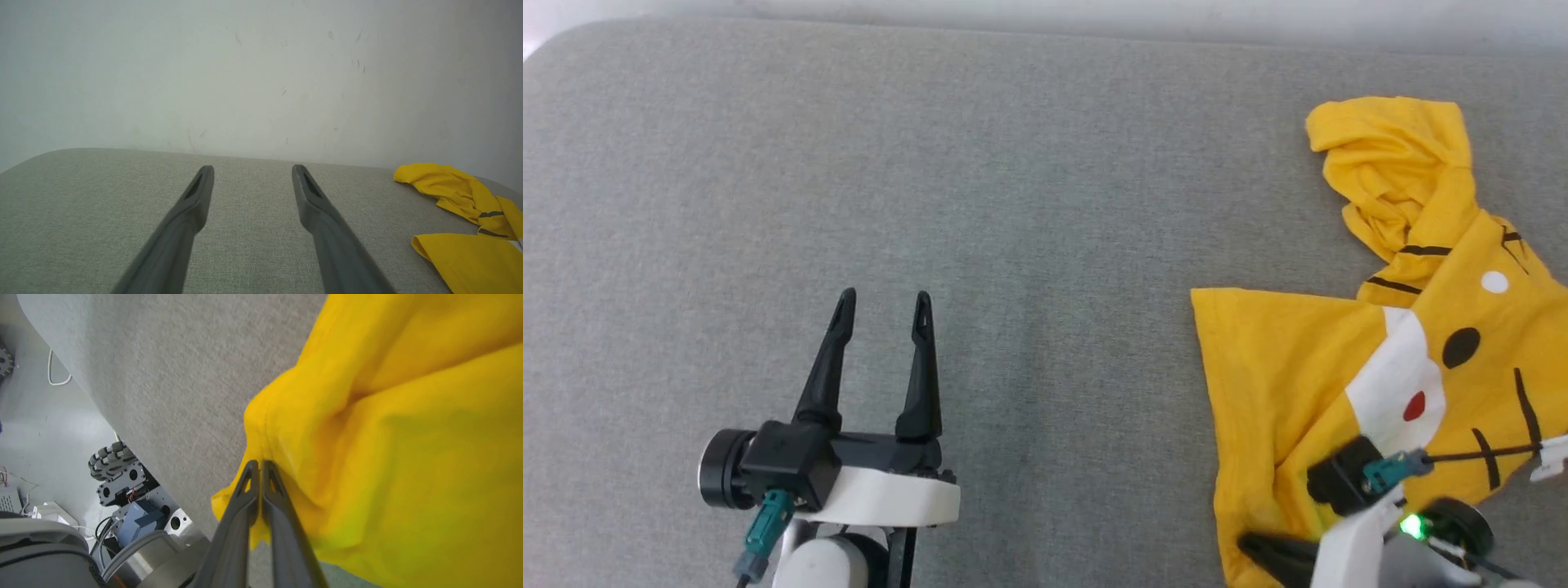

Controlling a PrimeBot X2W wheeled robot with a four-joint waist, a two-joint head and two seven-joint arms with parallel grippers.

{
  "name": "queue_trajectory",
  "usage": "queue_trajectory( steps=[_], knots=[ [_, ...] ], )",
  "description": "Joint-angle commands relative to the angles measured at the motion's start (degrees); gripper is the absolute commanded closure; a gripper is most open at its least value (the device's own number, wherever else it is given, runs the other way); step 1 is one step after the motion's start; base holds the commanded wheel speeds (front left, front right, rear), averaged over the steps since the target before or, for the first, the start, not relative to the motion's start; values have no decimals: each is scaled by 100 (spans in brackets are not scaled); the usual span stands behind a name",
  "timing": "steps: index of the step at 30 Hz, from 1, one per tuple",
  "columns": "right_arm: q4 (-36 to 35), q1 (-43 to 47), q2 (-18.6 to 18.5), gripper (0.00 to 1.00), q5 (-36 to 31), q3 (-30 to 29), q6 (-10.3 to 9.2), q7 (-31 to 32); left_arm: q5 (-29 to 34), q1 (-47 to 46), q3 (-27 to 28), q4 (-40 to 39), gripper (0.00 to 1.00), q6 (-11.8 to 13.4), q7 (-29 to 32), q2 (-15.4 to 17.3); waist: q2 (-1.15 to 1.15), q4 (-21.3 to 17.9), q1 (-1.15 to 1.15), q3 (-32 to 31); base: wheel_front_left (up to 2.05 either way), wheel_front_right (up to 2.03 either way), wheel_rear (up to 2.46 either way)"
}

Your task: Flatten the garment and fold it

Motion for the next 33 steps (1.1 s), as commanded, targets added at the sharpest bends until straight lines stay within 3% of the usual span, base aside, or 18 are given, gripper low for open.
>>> queue_trajectory(
  steps=[1,7,12,16,21,27,33],
  knots=[
    [51,-184,103,0,11,38,-4,-170,-42,-98,-9,9,0,20,-27,-13,0,37,-1,21,0,0,0],
    [-149,-691,242,0,155,-93,-4,-607,-59,-80,1,27,0,38,-27,-14,0,6,-1,-27,0,0,0],
    [-525,-819,554,0,-19,-886,-4,-1068,-31,-84,9,-3,0,29,-27,-15,0,-83,-1,-71,0,0,0],
    [-792,-631,943,0,-576,-1683,-4,-1590,16,-53,32,-74,0,17,-27,-14,0,-161,-1,-61,0,0,0],
    [-1014,-273,1805,0,-1587,-2759,-4,-2730,108,14,93,-245,0,2,-27,9,0,-317,-1,14,0,0,0],
    [-799,188,2332,0,-2300,-3263,-4,-3695,152,170,104,-348,0,-72,-27,12,0,-481,-1,88,0,0,0],
    [-417,405,2417,0,-2061,-3316,-4,-4140,268,172,83,-341,0,-145,-27,45,0,-685,-1,138,0,0,0]
  ],
)
